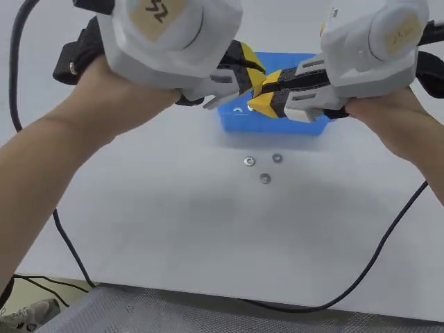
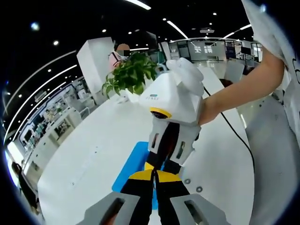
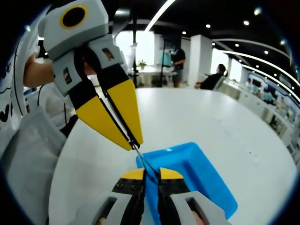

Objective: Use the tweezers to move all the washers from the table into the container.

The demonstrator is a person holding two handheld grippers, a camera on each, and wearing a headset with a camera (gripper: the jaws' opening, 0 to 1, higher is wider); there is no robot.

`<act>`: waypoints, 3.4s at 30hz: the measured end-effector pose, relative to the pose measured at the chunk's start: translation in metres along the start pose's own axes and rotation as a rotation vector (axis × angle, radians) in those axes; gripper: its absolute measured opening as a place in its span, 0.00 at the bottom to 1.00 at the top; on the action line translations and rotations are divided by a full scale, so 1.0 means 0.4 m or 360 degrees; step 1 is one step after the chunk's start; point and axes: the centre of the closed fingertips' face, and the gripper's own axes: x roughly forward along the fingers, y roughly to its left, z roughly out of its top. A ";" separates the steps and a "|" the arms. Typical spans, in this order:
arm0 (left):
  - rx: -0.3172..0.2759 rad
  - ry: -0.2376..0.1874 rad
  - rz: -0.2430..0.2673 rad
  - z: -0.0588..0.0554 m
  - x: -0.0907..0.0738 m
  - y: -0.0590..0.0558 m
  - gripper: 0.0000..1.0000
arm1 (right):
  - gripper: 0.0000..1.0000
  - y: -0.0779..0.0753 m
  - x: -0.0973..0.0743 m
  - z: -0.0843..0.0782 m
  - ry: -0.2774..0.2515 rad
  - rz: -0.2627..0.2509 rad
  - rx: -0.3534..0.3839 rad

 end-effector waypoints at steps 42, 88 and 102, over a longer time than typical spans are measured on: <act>0.0003 -0.0116 -0.0005 0.085 -0.119 -0.040 0.00 | 0.13 0.078 -0.088 0.106 -0.0152 -0.0043 0.0079; -0.0074 0.0059 -0.0181 -0.046 -0.048 -0.144 0.00 | 0.10 0.173 0.005 -0.053 0.0004 0.0063 0.0309; -0.0054 0.0063 -0.0194 -0.030 -0.054 -0.149 0.00 | 0.05 0.182 -0.010 -0.047 0.0044 0.0040 0.0182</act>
